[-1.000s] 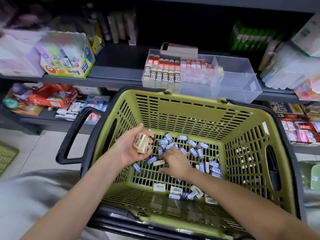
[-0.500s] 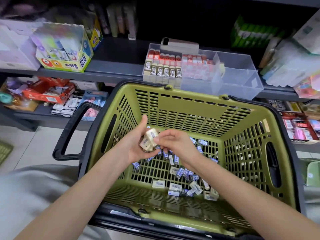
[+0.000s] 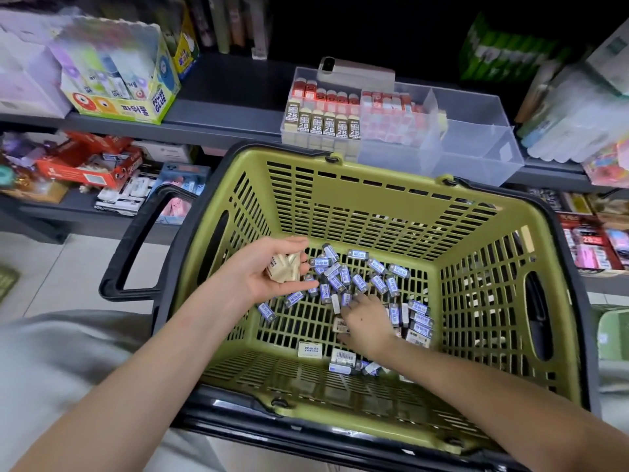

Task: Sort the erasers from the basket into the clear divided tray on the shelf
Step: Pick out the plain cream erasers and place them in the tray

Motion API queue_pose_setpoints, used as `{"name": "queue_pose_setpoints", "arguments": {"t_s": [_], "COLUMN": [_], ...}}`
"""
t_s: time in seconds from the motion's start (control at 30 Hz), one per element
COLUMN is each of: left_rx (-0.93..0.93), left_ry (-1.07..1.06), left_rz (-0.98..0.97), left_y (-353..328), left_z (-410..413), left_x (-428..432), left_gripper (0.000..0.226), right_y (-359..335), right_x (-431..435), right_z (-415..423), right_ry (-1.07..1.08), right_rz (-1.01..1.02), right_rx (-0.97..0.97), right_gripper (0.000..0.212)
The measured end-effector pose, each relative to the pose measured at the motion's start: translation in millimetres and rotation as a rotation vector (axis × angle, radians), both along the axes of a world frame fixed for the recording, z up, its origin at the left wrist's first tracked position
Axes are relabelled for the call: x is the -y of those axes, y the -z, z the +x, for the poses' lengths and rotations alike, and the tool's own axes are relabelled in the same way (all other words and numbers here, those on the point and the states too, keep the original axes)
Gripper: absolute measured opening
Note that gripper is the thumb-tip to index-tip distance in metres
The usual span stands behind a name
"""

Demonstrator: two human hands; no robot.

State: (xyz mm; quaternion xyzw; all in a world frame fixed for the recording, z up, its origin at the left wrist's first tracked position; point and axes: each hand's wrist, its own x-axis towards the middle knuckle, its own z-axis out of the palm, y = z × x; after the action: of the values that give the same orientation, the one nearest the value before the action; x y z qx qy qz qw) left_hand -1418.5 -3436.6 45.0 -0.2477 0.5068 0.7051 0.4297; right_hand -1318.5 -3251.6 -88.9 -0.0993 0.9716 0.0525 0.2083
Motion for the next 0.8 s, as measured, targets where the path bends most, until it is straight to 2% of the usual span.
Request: {"name": "queue_pose_setpoints", "arguments": {"t_s": [0.07, 0.1, 0.2, 0.23, 0.3, 0.37, 0.43, 0.57, 0.63, 0.67, 0.7, 0.73, 0.8], "left_rx": [-0.053, -0.120, -0.376, -0.403, -0.340, -0.200, -0.066, 0.033, 0.024, 0.015, 0.016, 0.024, 0.027], "left_ry": [0.058, 0.097, 0.190, 0.202, 0.235, 0.274, 0.246, 0.157, 0.145, 0.130, 0.089, 0.026, -0.073], "left_rz": [-0.051, -0.114, -0.301, -0.309, -0.262, -0.175, -0.064, 0.108, 0.127, 0.129, 0.135, 0.141, 0.141], "left_y": [0.6, 1.6, 6.0, 6.4, 4.2, -0.6, -3.1, -3.6, -2.8, -2.5, -2.6, -2.2, -1.8], "left_z": [3.1, 4.8, 10.8, 12.1, 12.6, 11.5, 9.5, 6.9, 6.9, 6.4, 5.6, 4.2, 1.5], "left_x": [-1.9, -2.7, -4.9, -5.4, -7.1, -9.6, -10.6, -6.4, -4.2, -3.6, -3.0, -2.5, -1.5], "left_gripper": [0.015, 0.015, 0.027, 0.034, 0.046, 0.055, 0.058, 0.034, 0.023, 0.020, 0.020, 0.025, 0.034], "right_y": [-6.0, -15.2, -59.9, -74.6, -96.7, -112.3, -120.1, -119.1, -117.3, -113.1, -105.9, -94.6, -65.1], "right_x": [-1.1, -1.4, 3.5, 6.8, 14.0, 24.4, 32.5, 32.2, 27.6, 25.1, 22.7, 19.8, 20.3], "right_z": [-3.1, -6.0, -17.4, -20.5, -25.2, -28.6, -32.8, -39.5, -37.6, -36.0, -33.7, -32.8, -28.8], "right_ry": [0.141, 0.274, 0.693, 0.752, 0.722, 0.597, 0.514, 0.474, 0.556, 0.647, 0.713, 0.711, 0.492], "right_rz": [-0.158, -0.336, -1.131, -1.338, -1.500, -1.489, -1.467, -1.311, -1.542, -1.638, -1.648, -1.512, -1.002], "right_rx": [-0.056, -0.053, 0.103, 0.134, 0.121, 0.029, -0.052, -0.212, -0.114, -0.068, -0.037, -0.015, 0.142], "right_gripper": [0.032, 0.027, 0.016, 0.020, 0.031, 0.033, 0.026, 0.019, 0.007, 0.014, 0.019, 0.018, 0.018]}}
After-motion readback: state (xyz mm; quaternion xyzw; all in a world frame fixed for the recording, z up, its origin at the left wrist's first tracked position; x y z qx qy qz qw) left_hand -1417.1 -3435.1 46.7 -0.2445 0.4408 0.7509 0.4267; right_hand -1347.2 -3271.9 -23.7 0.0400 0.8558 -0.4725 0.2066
